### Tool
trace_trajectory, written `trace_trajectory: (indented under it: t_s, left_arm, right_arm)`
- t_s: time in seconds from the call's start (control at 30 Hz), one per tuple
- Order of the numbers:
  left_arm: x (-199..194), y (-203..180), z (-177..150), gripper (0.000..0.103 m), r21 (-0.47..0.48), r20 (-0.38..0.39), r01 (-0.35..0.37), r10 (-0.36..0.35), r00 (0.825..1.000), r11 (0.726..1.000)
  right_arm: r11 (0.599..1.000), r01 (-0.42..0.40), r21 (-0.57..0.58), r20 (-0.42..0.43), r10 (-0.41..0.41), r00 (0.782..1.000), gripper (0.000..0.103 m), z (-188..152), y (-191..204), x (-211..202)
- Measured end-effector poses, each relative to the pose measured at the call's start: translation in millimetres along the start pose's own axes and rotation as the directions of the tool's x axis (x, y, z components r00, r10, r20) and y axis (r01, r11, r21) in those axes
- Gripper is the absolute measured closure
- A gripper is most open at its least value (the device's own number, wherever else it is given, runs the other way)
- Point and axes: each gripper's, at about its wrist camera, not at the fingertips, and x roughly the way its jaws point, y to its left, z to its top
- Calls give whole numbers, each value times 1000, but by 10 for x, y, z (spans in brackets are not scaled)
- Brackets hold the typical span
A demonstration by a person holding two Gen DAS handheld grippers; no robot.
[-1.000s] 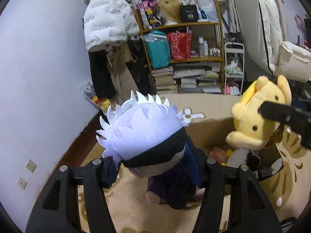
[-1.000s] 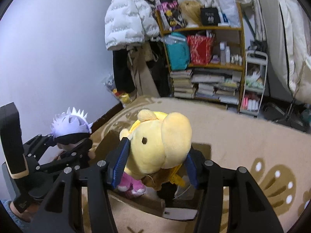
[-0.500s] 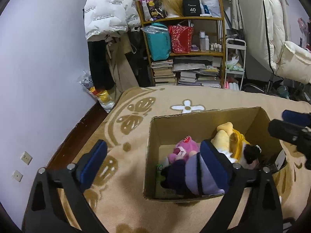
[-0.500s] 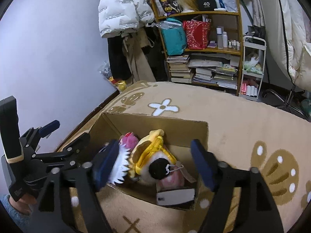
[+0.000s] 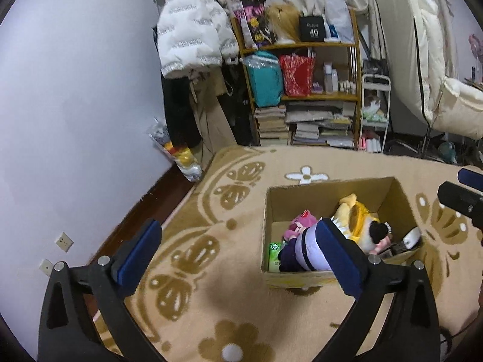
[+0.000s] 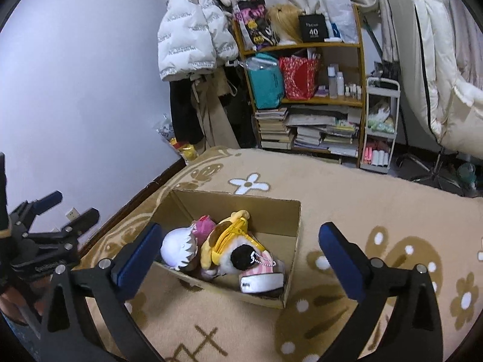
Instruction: Organize soft objects
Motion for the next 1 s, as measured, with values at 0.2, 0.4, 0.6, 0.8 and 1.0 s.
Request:
trace_trajectory:
  t_s: [0.2,0.4,0.6,0.8,1.0]
  left_arm:
    - [-538,100,13,1,-13,63,-23,24,998,1000]
    - [-943,167,-106,1,-23,93,-42,44,995,999]
    - [-1282,270,-313,1,-62,128,-50,58,990,997]
    - [-1560,411,-530,1,-104,166,-58,75,983,993]
    - [-1633,417,-638,1,-97,181,-55,72,981,994]
  right_arm:
    - [1000,2,-24,45,-1,999,0,-57,53,-390]
    - [1000,9,-25,83,-6,997,0,-189,78,-736]
    - [999,18,-29,111,-14,994,0,-323,85,-1000]
    - [999,25,-23,126,-22,992,0,-450,69,-1199]
    - [999,28,-19,122,-25,992,0,-590,84,-1259]
